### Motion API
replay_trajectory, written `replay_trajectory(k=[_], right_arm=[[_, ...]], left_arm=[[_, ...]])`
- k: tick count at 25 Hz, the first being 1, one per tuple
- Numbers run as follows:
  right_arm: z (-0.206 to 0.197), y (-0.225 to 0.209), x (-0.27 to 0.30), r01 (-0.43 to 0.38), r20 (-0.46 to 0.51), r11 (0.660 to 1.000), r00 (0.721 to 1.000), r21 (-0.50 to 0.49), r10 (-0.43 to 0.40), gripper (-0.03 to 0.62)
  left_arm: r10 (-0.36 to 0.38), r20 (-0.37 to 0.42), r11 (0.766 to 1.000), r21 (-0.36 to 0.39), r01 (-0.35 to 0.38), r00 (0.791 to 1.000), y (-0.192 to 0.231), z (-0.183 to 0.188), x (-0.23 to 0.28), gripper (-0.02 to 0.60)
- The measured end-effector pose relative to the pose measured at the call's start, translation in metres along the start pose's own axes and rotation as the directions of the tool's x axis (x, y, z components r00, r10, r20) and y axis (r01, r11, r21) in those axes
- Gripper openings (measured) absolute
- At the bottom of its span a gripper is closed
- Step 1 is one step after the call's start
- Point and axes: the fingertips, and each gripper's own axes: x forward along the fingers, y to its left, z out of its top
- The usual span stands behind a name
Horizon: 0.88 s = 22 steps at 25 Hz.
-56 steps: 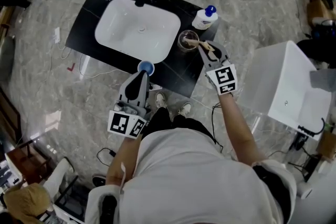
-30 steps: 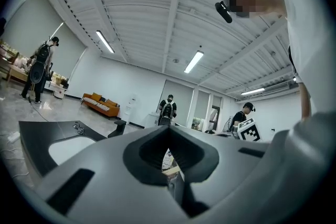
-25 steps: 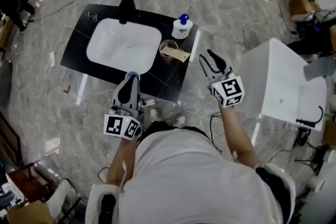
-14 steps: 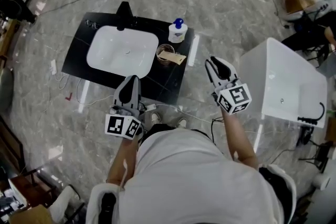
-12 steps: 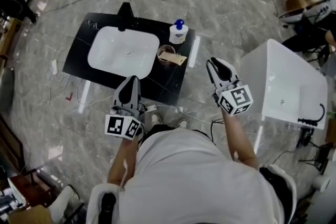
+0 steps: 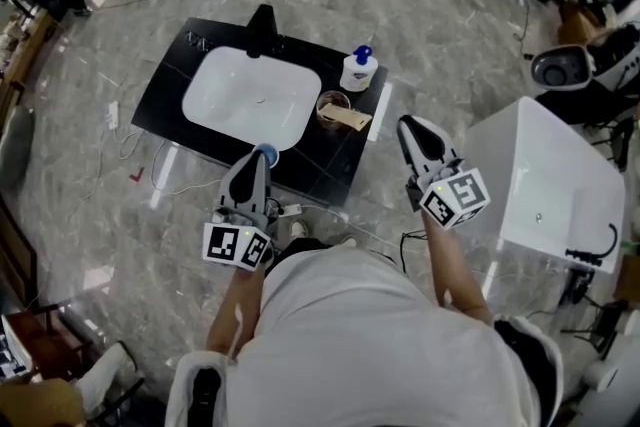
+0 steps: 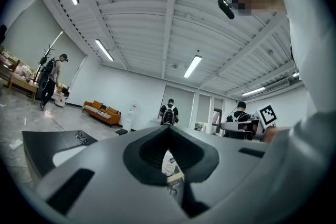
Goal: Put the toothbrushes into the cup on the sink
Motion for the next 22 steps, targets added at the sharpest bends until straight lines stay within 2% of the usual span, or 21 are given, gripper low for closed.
replay_trajectory(k=[5,22], right_arm=[[0.009,0.008,0.002,-0.009,0.017,1.000,1.000,-0.005,0.009,0.049],[0.004,0.013,-0.001,0.043,0.016,0.999,0.999,-0.010,-0.042,0.046]], left_arm=[[0.007,-0.004,1.000,-0.001,-0.007,1.000,0.008,0.001,-0.004,0.002],[-0.059,-0.021,0.998,0.005,0.059,0.998,0.013,0.004,0.003,0.002]])
